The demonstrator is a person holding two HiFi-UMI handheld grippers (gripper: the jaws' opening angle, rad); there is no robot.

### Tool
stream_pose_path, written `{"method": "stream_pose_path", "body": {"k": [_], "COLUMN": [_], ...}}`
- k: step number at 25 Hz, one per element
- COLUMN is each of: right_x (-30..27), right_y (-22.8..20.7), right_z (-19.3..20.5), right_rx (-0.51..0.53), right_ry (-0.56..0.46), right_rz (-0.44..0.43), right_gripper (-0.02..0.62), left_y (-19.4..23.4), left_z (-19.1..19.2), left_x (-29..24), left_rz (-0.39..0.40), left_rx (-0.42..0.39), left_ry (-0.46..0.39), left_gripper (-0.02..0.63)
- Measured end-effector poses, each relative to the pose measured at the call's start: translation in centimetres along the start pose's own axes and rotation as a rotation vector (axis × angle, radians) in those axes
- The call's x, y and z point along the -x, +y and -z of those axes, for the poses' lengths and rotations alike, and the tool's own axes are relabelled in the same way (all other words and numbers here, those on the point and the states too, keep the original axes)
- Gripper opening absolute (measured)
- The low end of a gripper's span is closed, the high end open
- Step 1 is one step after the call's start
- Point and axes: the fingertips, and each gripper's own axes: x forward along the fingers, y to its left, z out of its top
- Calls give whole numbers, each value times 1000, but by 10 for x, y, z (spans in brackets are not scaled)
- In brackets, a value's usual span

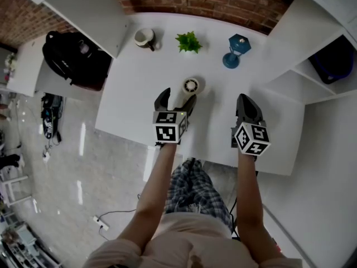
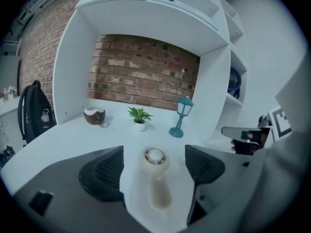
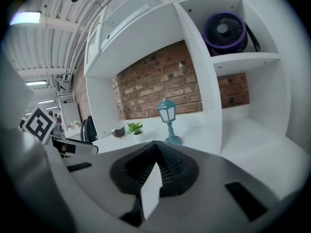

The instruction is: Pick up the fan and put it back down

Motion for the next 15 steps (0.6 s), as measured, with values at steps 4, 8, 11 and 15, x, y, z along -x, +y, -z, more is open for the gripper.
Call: {"method": "stream_pose_path", "body": {"k": [4,8,11,15], "right_x": [16,39,58,86], "right_y": [-1,0,1,5], "right_z": [-22,-52,-74,-100], "right_rx": [0,7,13,28], "right_ry": [-42,-102,-150,-209], "right_rz": [15,27,37,50], "right_gripper": [15,15,15,15], "left_y": [-3,-8,-11,-18], "left_z": [-31,-66,-87,-111], "left_x": [21,49,71,98], "left_rz": [22,41,48,61], "left_rx": [22,1,-15,-50], "left_ry": [-77,-162,-219,-281], "left_gripper": [386,261,201,130]}}
